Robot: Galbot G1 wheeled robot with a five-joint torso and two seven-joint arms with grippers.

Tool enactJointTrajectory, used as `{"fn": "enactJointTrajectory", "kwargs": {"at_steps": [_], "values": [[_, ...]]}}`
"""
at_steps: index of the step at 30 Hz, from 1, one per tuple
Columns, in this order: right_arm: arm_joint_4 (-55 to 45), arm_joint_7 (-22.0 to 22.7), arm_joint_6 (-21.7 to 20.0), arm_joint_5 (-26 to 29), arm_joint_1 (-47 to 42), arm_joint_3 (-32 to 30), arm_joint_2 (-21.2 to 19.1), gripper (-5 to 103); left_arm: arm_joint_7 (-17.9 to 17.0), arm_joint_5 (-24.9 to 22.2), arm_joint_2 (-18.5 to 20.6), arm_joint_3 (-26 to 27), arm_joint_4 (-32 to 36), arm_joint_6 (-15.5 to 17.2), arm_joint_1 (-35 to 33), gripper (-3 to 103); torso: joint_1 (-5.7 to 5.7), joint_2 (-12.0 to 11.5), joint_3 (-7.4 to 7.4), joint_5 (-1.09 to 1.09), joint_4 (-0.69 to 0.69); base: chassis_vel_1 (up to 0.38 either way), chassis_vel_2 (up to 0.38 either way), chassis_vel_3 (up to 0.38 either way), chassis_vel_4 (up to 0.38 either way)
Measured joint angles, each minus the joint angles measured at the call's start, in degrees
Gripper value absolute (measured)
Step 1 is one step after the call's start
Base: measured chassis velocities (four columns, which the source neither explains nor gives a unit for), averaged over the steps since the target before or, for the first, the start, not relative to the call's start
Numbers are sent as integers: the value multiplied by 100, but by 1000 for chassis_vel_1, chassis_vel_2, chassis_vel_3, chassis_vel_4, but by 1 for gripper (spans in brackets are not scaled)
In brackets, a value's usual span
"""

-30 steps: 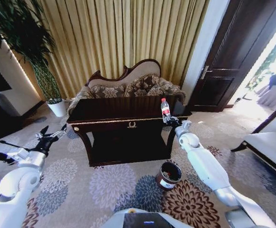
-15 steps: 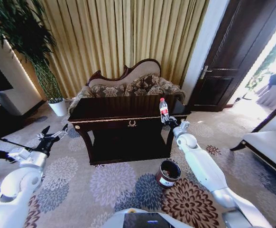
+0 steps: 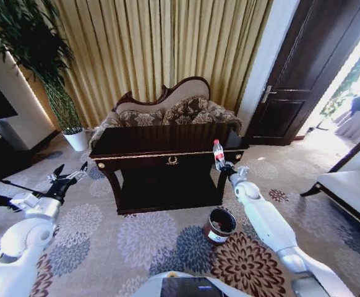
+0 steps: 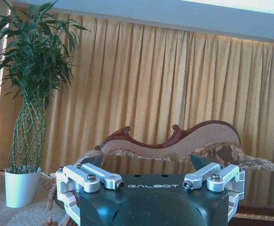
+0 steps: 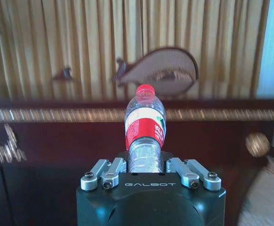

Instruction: Move to the front of the table and place the trash on the table into the trash bin.

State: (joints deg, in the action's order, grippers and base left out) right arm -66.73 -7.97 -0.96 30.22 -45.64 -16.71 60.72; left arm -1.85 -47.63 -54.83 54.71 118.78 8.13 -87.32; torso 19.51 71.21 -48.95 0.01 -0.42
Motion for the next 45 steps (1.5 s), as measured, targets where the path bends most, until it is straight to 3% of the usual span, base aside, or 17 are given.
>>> {"fn": "enactJointTrajectory", "kwargs": {"at_steps": [9,14,17,20,23,25,29,32,45], "values": [[1961,-59,797,-1261,199,107,416,32,29,21,-99,-53,30,-30,-11,100,0,0,0,1,3,0,0,0,0],[2871,43,1026,-1703,437,139,603,32,47,21,-99,-41,53,-39,-42,100,0,0,0,0,4,0,0,0,0],[3228,126,858,-1799,468,133,714,32,54,21,-96,-36,59,-56,-49,100,0,0,0,1,-1,0,0,0,0],[3132,515,325,-2194,349,62,826,32,54,21,-123,-56,105,-62,-42,100,0,0,0,1,2,0,0,0,0],[3107,636,188,-2351,326,53,834,32,52,21,-130,-56,122,-62,-44,100,0,0,0,-1,3,0,0,0,0],[3104,880,-223,-2511,300,43,866,32,51,22,-132,-21,137,-63,-74,100,0,0,0,0,0,0,0,0,0],[3086,1116,-502,-2564,269,41,878,32,47,20,-129,33,147,-69,-115,100,0,0,0,0,3,0,0,0,0],[3002,1315,-749,-2955,171,11,868,32,47,16,-125,85,164,-87,-164,100,0,0,0,0,2,0,0,0,0],[2596,981,-941,-3765,-90,-397,806,32,41,-29,-111,26,182,-120,-95,100,0,0,0,0,3,0,0,0,0]]}}
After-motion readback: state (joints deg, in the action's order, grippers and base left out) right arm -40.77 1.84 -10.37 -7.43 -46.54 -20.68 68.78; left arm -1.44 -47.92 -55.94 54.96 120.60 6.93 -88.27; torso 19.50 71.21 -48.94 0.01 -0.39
